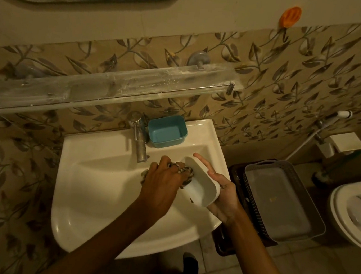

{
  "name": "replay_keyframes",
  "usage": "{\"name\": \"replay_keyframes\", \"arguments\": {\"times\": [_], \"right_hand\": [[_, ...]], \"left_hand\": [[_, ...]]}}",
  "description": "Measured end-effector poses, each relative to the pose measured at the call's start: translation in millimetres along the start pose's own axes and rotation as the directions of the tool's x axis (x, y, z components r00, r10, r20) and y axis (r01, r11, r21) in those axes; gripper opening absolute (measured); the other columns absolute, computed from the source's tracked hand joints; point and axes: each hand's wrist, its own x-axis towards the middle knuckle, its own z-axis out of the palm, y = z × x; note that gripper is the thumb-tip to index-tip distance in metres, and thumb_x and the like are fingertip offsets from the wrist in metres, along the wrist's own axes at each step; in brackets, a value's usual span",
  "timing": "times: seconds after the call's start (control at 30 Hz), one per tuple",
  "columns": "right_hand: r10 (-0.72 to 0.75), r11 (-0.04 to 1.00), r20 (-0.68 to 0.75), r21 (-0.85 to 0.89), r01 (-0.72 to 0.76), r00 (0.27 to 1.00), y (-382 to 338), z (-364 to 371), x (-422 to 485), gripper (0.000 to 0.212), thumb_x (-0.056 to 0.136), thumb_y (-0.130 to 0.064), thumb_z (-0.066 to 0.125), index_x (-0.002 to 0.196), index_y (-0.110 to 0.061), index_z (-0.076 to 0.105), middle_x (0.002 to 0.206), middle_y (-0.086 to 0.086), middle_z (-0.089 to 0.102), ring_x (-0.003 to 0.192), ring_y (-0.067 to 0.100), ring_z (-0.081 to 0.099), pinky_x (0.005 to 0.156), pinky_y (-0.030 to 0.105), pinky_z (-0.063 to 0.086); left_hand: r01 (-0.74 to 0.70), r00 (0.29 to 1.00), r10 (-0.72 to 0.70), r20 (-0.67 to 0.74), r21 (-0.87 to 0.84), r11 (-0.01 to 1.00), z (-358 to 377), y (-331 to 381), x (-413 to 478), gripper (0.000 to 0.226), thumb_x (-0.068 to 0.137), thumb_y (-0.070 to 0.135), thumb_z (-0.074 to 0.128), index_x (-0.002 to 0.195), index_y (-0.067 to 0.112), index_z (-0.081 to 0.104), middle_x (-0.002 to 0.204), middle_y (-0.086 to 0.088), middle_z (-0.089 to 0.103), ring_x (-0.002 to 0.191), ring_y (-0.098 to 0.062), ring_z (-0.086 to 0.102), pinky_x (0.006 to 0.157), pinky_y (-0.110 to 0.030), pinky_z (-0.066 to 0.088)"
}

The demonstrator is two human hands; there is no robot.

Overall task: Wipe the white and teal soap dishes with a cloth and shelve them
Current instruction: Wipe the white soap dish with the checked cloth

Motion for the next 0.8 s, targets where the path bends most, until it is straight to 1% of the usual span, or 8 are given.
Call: {"name": "replay_keyframes", "arguments": {"times": [0.1,0.23,0.33,0.43,0.5,0.6,0.7,0.8], "right_hand": [[-0.017,0.997,-0.011,-0.071,0.016,1.0,-5,-2,2,0.054,0.086,-0.032,0.045,0.14,-0.028,0.048,0.146,0.016,0.045,0.128,0.041,0.045,0.103,0.052,0.04],[-0.026,0.985,-0.004,-0.172,0.025,1.0,-8,-2,5,0.053,0.084,-0.034,0.046,0.136,-0.03,0.052,0.144,0.011,0.047,0.127,0.039,0.049,0.106,0.054,0.04],[-0.042,0.99,-0.004,-0.138,0.041,0.999,-9,1,9,0.054,0.083,-0.03,0.045,0.137,-0.026,0.052,0.144,0.011,0.048,0.127,0.037,0.049,0.104,0.049,0.044],[-0.065,0.991,-0.009,-0.121,0.064,0.998,-13,3,13,0.055,0.082,-0.03,0.045,0.136,-0.026,0.053,0.145,0.009,0.047,0.126,0.033,0.051,0.098,0.043,0.048],[-0.063,0.992,0.006,-0.113,0.064,0.998,-14,4,13,0.055,0.082,-0.03,0.045,0.137,-0.026,0.052,0.142,0.009,0.05,0.121,0.031,0.054,0.091,0.039,0.051],[-0.054,0.996,0.03,-0.071,0.056,0.998,-16,5,14,0.057,0.081,-0.027,0.047,0.138,-0.024,0.051,0.13,0.006,0.06,0.108,0.026,0.064,0.083,0.037,0.055],[-0.042,0.998,0.08,-0.05,0.046,0.996,-22,5,15,0.06,0.081,-0.027,0.046,0.141,-0.023,0.047,0.128,0.009,0.061,0.104,0.025,0.065,0.082,0.038,0.055],[-0.033,0.999,0.125,-0.033,0.038,0.992,-29,5,18,0.06,0.082,-0.025,0.043,0.142,-0.022,0.045,0.132,0.011,0.058,0.105,0.027,0.061,0.08,0.036,0.056]], "left_hand": [[0.033,0.999,-0.032,0.009,-0.039,0.999,4,2,-3,0.058,0.078,0.0,0.061,0.128,0.028,0.051,0.131,0.001,0.056,0.111,-0.026,0.041,0.085,-0.039,0.04],[0.139,0.99,-0.133,0.043,-0.197,0.97,16,11,-12,0.056,0.082,0.009,0.06,0.13,0.035,0.049,0.129,0.009,0.057,0.109,-0.019,0.041,0.091,-0.035,0.046],[0.11,0.991,-0.091,0.093,-0.218,0.97,19,30,-15,0.058,0.08,0.017,0.065,0.132,0.035,0.046,0.132,0.011,0.053,0.115,-0.018,0.04,0.098,-0.031,0.038],[0.061,0.998,-0.057,0.023,-0.282,0.957,20,42,-22,0.064,0.073,0.015,0.072,0.13,0.033,0.05,0.13,0.011,0.054,0.111,-0.015,0.038,0.091,-0.027,0.039],[0.036,0.999,-0.03,0.026,-0.259,0.965,19,37,-22,0.067,0.071,0.016,0.075,0.13,0.033,0.05,0.13,0.011,0.053,0.111,-0.016,0.037,0.091,-0.027,0.038],[0.012,1.0,-0.012,0.003,-0.18,0.984,11,28,-16,0.057,0.078,0.012,0.067,0.128,0.033,0.051,0.132,0.007,0.054,0.115,-0.019,0.039,0.092,-0.034,0.038],[0.035,0.998,-0.039,-0.042,-0.096,0.995,3,14,-6,0.06,0.077,0.004,0.065,0.129,0.031,0.051,0.134,0.001,0.053,0.114,-0.025,0.042,0.089,-0.039,0.041],[0.078,0.995,-0.08,-0.057,-0.035,0.996,-4,-2,7,0.066,0.079,0.004,0.065,0.136,0.028,0.044,0.141,-0.001,0.048,0.118,-0.027,0.04,0.093,-0.041,0.039]]}}
